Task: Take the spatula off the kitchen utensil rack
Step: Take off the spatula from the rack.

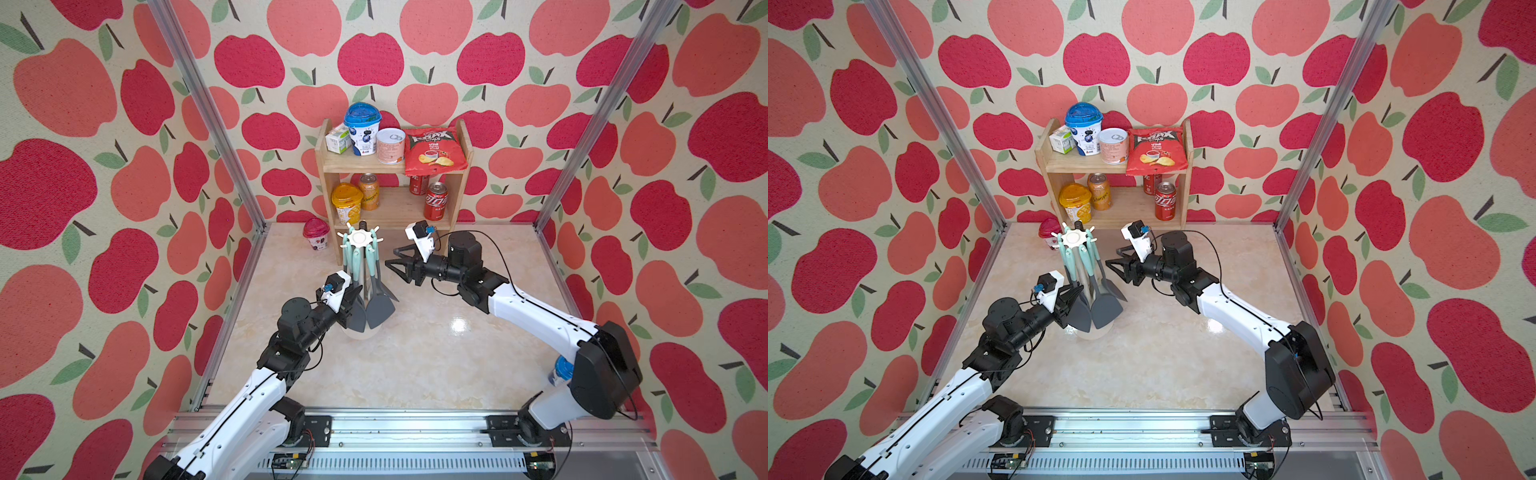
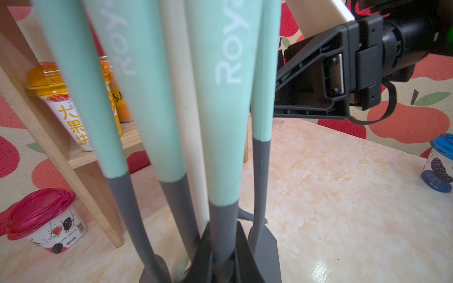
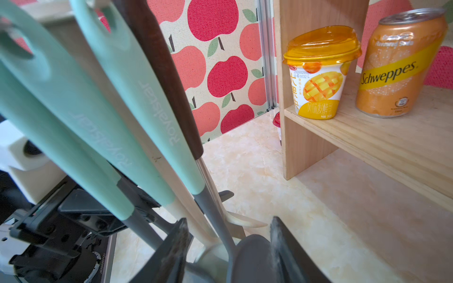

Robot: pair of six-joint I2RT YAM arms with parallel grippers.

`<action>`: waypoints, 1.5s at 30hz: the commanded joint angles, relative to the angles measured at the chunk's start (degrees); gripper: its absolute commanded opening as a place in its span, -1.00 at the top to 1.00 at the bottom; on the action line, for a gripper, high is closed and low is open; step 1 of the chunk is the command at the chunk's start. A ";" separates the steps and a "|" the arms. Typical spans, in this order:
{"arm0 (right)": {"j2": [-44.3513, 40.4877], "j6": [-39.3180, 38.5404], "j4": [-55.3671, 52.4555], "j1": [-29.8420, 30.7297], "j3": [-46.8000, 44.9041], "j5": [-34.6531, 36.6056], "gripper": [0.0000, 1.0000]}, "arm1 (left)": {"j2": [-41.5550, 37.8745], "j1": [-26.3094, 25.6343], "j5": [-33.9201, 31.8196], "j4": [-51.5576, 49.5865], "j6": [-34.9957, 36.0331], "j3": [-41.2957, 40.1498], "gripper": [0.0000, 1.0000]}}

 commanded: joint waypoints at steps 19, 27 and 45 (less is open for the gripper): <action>6.62 -6.15 -2.29 2.27 6.34 -6.04 0.02 | -1.05 2.72 4.58 -5.49 1.61 1.27 1.00; 8.29 -7.62 -2.65 2.62 7.27 -5.81 0.37 | -0.14 2.98 5.73 -5.36 1.04 1.10 1.00; 2.60 -14.85 -1.27 4.38 1.30 12.35 1.00 | -1.61 4.21 4.32 -5.78 -0.88 -0.55 1.00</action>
